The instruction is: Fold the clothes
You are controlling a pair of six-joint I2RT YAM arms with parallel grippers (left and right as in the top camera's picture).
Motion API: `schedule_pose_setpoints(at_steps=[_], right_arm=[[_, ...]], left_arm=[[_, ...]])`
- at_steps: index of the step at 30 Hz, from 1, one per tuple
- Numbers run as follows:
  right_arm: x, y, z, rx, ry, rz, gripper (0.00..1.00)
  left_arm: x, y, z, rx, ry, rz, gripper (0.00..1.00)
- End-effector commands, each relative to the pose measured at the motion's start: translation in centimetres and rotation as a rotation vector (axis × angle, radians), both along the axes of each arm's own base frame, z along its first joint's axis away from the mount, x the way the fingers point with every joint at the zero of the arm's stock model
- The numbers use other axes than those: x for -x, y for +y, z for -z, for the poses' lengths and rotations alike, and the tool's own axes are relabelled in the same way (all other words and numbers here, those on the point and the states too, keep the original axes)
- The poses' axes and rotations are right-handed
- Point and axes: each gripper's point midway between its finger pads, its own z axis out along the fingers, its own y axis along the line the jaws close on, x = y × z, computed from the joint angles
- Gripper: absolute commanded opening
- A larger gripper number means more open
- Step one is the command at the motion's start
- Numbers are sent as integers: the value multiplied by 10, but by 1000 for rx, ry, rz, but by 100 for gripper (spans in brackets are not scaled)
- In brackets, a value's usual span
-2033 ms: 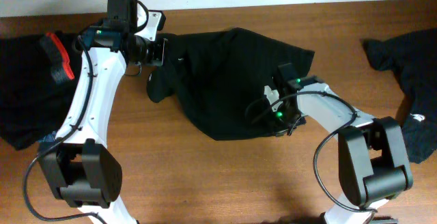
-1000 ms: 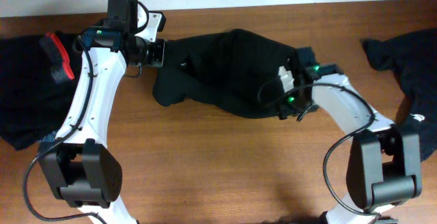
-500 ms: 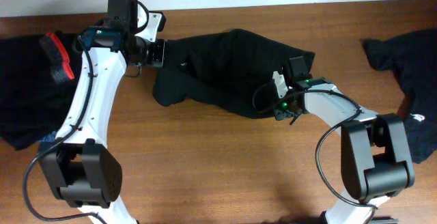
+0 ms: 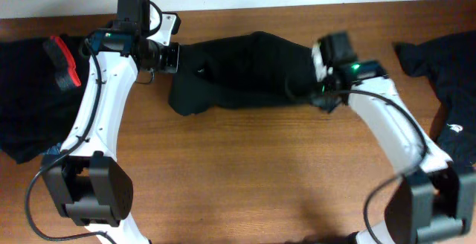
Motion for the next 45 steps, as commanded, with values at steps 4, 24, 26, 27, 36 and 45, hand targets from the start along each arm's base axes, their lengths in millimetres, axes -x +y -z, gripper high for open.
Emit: schedule_pose_setpoints(at_steps=[4, 24, 26, 27, 36, 45], right_arm=[[7, -14, 32, 0, 133, 16, 48], [-9, -11, 65, -7, 133, 21, 49], [-15, -13, 67, -21, 117, 56, 46], [-17, -16, 70, -27, 113, 81, 45], [-22, -28, 113, -134, 191, 79, 44], [-34, -20, 126, -161, 171, 9, 44]], left_arm=[[3, -3, -14, 15, -23, 4, 0], [3, -3, -14, 15, -23, 5, 0], [3, -3, -14, 15, -23, 5, 0], [3, -3, -14, 15, -23, 5, 0], [3, -3, -14, 14, -24, 4, 0], [2, 1, -13, -8, -26, -8, 0]])
